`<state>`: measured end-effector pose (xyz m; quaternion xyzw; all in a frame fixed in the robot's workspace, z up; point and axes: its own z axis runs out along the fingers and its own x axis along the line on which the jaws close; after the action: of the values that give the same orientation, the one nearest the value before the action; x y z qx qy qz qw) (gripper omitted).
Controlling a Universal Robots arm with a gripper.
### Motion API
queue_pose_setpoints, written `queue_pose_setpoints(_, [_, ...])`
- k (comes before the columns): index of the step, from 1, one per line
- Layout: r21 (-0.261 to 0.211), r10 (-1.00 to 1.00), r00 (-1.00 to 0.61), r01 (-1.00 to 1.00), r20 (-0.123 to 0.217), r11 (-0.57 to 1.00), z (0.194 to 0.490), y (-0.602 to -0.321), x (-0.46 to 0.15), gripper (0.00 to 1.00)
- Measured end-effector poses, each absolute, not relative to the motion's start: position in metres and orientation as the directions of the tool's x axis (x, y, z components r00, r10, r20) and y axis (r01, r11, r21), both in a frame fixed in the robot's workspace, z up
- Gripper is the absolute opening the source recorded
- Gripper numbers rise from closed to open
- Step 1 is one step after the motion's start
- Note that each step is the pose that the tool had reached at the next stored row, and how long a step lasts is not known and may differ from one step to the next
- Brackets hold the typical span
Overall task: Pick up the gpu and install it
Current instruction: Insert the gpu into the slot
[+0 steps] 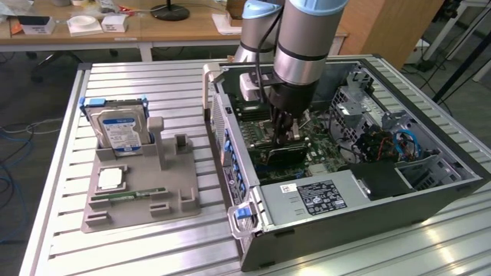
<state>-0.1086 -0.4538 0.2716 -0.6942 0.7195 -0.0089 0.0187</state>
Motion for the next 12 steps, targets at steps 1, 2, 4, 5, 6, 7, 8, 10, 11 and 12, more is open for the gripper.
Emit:
queue_pose_setpoints(1, [-0.039, -0.999, -0.036, -0.999, -0.015, 0.036, 0.270, -0.453, -0.109, 0.11])
queue_pose_setpoints(2, [-0.039, -0.999, -0.036, -0.999, -0.014, 0.036, 0.268, -0.452, -0.109, 0.11])
queue_pose_setpoints(4, [-0.039, -0.999, -0.035, -0.999, -0.014, 0.036, 0.264, -0.451, -0.109, 0.11])
queue_pose_setpoints(5, [-0.038, -0.999, -0.035, -0.999, -0.014, 0.036, 0.263, -0.451, -0.109, 0.11])
queue_pose_setpoints(6, [-0.039, -0.999, -0.035, -0.999, -0.012, 0.036, 0.263, -0.451, -0.109, 0.11])
queue_pose_setpoints(7, [-0.038, -0.999, -0.036, -0.999, -0.010, 0.036, 0.262, -0.451, -0.109, 0.11])
queue_pose_setpoints(8, [-0.038, -0.999, -0.035, -0.999, -0.009, 0.036, 0.261, -0.451, -0.109, 0.11])
queue_pose_setpoints(10, [-0.038, -0.999, -0.036, -0.999, -0.008, 0.036, 0.260, -0.451, -0.109, 0.11])
queue_pose_setpoints(11, [-0.037, -0.999, -0.036, -0.999, -0.009, 0.036, 0.261, -0.451, -0.109, 0.11])
queue_pose_setpoints(12, [-0.037, -0.999, -0.036, -0.999, -0.013, 0.036, 0.263, -0.451, -0.109, 0.11])
